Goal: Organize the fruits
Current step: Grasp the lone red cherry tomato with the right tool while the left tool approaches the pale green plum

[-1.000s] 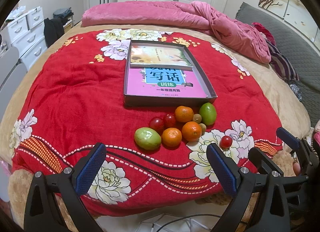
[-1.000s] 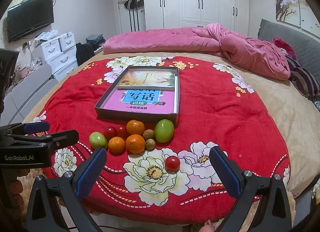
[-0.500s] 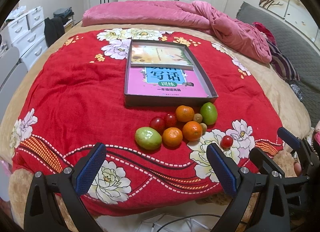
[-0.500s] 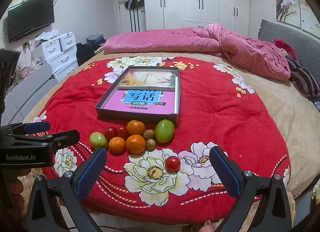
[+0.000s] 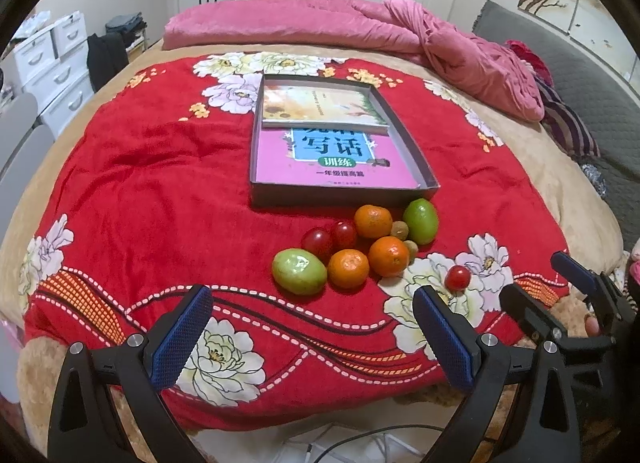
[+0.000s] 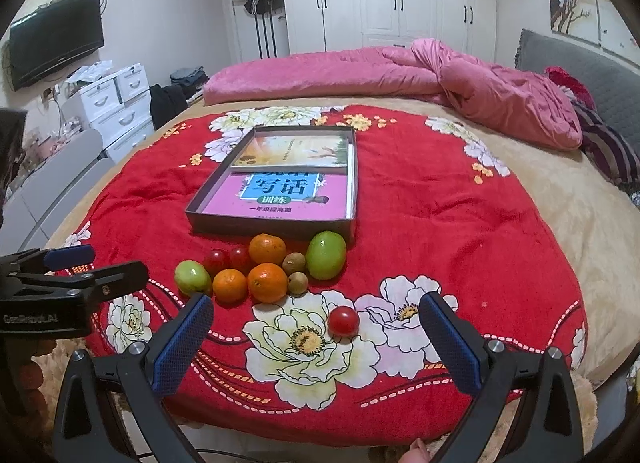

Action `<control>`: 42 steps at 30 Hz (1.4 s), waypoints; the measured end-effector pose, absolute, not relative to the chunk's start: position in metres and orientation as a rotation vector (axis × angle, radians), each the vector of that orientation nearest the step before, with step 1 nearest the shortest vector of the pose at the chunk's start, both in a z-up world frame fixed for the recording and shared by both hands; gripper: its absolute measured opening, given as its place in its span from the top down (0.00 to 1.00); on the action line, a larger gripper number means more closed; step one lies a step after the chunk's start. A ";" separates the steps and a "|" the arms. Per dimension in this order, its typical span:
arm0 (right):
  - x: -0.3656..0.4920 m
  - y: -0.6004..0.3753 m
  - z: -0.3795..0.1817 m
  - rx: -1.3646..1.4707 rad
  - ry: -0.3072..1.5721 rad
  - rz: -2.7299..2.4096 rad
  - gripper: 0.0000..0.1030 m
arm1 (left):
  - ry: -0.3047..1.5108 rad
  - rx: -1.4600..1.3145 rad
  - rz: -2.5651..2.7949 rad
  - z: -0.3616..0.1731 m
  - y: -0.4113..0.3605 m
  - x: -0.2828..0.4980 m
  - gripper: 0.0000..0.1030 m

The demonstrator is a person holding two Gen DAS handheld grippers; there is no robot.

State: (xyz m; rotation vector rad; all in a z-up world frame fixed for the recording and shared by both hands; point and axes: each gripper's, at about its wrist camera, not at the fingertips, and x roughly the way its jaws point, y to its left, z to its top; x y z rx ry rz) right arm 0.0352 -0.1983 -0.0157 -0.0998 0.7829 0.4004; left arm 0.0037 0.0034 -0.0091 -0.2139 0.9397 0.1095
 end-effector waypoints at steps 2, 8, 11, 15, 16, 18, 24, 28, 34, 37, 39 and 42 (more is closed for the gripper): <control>0.041 -0.201 -0.022 -0.099 0.801 0.388 0.00 | 0.944 -0.215 0.114 -0.014 0.006 0.007 0.03; 0.056 -0.200 -0.042 -0.128 0.845 0.369 0.00 | 0.991 -0.237 0.152 -0.036 0.025 0.019 0.03; 0.060 -0.199 -0.049 -0.119 0.880 0.378 0.00 | 1.022 -0.224 0.170 -0.044 0.033 0.024 0.03; 0.061 -0.197 -0.052 -0.136 0.884 0.375 0.00 | 1.039 -0.232 0.150 -0.054 0.040 0.031 0.03; 0.061 -0.197 -0.053 -0.134 0.887 0.377 0.00 | 1.052 -0.215 0.146 -0.056 0.040 0.032 0.03; 0.064 -0.196 -0.056 -0.142 0.898 0.373 0.00 | 1.077 -0.213 0.109 -0.062 0.036 0.036 0.03; 0.074 -0.194 -0.068 -0.204 0.919 0.351 0.00 | 1.089 -0.090 0.059 -0.074 0.025 0.044 0.03; 0.081 -0.195 -0.076 -0.192 0.937 0.354 0.01 | 1.093 -0.090 0.051 -0.078 0.027 0.051 0.03; 0.093 -0.196 -0.094 -0.178 1.006 0.366 0.35 | 1.108 -0.159 0.045 -0.085 0.039 0.059 0.03; 0.094 -0.195 -0.098 -0.179 1.021 0.380 0.51 | 1.118 -0.175 0.039 -0.088 0.042 0.060 0.03; 0.093 -0.192 -0.098 -0.184 1.021 0.394 0.58 | 1.126 -0.183 0.025 -0.090 0.041 0.061 0.03; 0.093 -0.189 -0.103 -0.190 1.037 0.417 0.71 | 1.130 -0.182 0.013 -0.091 0.039 0.062 0.03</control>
